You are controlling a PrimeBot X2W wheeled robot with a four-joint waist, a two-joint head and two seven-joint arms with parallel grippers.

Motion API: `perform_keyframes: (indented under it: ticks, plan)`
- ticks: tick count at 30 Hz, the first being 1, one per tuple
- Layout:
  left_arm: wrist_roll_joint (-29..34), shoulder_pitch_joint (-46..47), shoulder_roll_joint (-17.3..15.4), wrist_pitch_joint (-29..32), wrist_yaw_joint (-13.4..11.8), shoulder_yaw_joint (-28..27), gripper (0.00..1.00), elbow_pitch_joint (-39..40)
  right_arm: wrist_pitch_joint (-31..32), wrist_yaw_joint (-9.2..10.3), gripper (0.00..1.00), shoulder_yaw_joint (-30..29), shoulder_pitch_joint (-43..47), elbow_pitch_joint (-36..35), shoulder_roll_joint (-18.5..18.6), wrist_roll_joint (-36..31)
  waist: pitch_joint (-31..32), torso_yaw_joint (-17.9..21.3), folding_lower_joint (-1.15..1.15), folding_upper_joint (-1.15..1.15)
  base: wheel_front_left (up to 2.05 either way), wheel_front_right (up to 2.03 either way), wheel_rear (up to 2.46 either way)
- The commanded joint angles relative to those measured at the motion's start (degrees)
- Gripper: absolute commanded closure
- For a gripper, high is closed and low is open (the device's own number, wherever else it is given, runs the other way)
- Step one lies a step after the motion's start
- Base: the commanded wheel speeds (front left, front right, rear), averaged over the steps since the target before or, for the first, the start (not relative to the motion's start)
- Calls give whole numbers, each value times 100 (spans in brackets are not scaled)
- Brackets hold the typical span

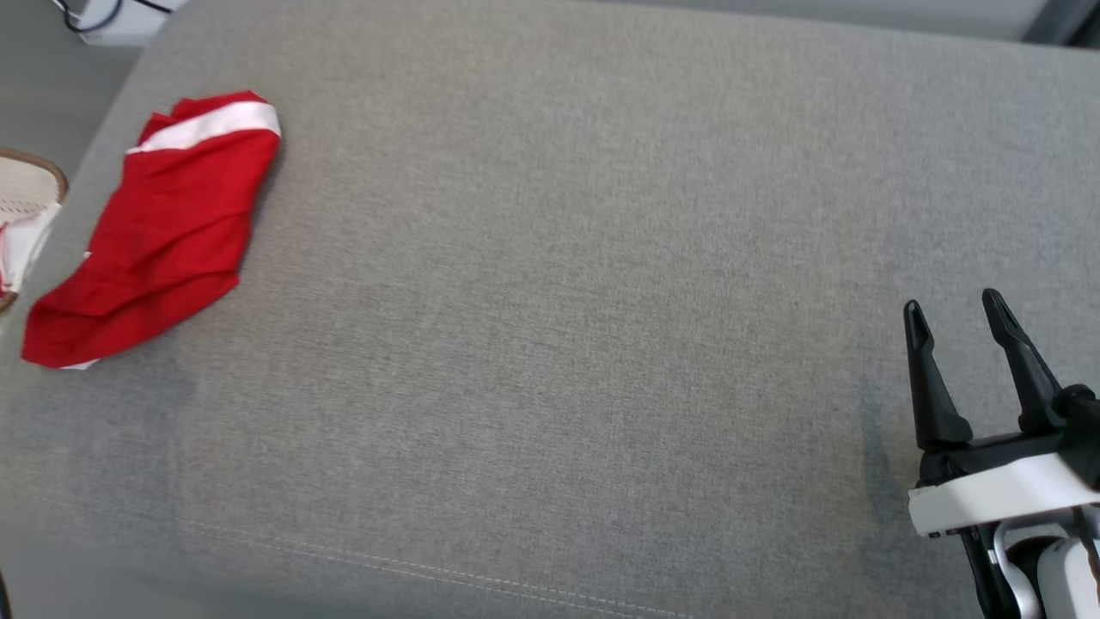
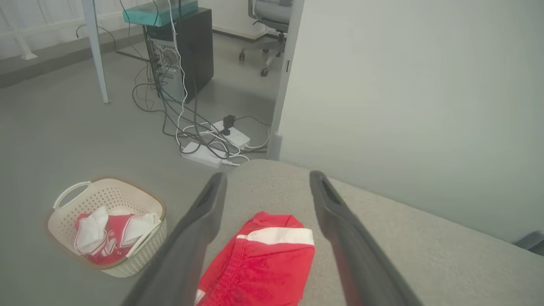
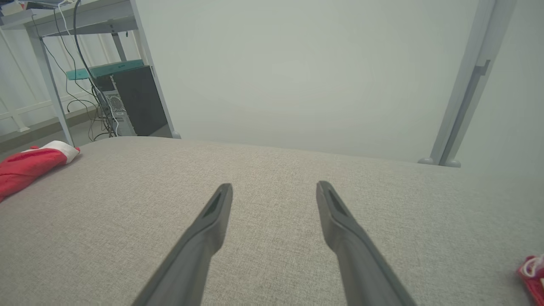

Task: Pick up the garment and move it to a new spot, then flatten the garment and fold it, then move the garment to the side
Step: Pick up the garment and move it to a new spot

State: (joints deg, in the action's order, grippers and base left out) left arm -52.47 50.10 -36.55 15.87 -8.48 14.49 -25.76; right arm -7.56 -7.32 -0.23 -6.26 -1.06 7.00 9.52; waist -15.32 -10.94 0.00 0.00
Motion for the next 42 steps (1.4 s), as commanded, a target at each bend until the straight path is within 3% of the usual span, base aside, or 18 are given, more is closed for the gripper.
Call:
perform_keyframes:
  ticks: [1, 8, 14, 23, 24, 25, 26, 34, 42]
  plan:
    - [-96, 344, -256, 161, 153, -167, 0, -428, 33, -17, 0, 167, -190, -186, 82, -35, -377, 201, 0, 0, 0, 0, 0]
    - [-396, 572, 8, 699, 612, -16, 0, -2031, 85, -17, 0, 195, -393, -296, 187, -12, -992, 436, 0, 0, 0, 0, 0]
    - [-440, 697, 146, 942, 744, 97, 0, -2528, 155, -17, 0, 241, -496, -434, 273, -11, -1314, 491, 0, 0, 0, 0, 0]
    - [-351, 897, 305, 842, 1014, 263, 0, -3247, 252, -17, 0, 291, -630, -662, 425, 29, -1663, 571, 0, 0, 0, 0, 0]
    - [-339, 915, 323, 834, 1039, 284, 14, -3319, 254, -17, 0, 287, -632, -670, 427, 37, -1666, 579, 0, 0, 0, 0, 0]
    - [-316, 937, 334, 788, 1062, 303, 62, -3379, 256, -17, 0, 282, -631, -676, 427, 44, -1668, 586, 0, 0, 0, 0, 0]
    - [-300, 955, 348, 747, 1084, 319, 100, -3440, 259, -17, 0, 279, -629, -680, 425, 51, -1666, 591, 0, 0, 0, 0, 0]
    - [122, 1389, 345, -481, 1178, 501, 100, -3559, 274, -17, 0, 161, -546, -700, 319, 41, -1450, 514, 0, 0, 0, 0, 0]
    - [406, 1474, 501, -1764, 1252, 602, 100, -2886, 133, -17, 0, 60, -437, -547, 130, 96, -942, 436, 0, 0, 0, 0, 0]
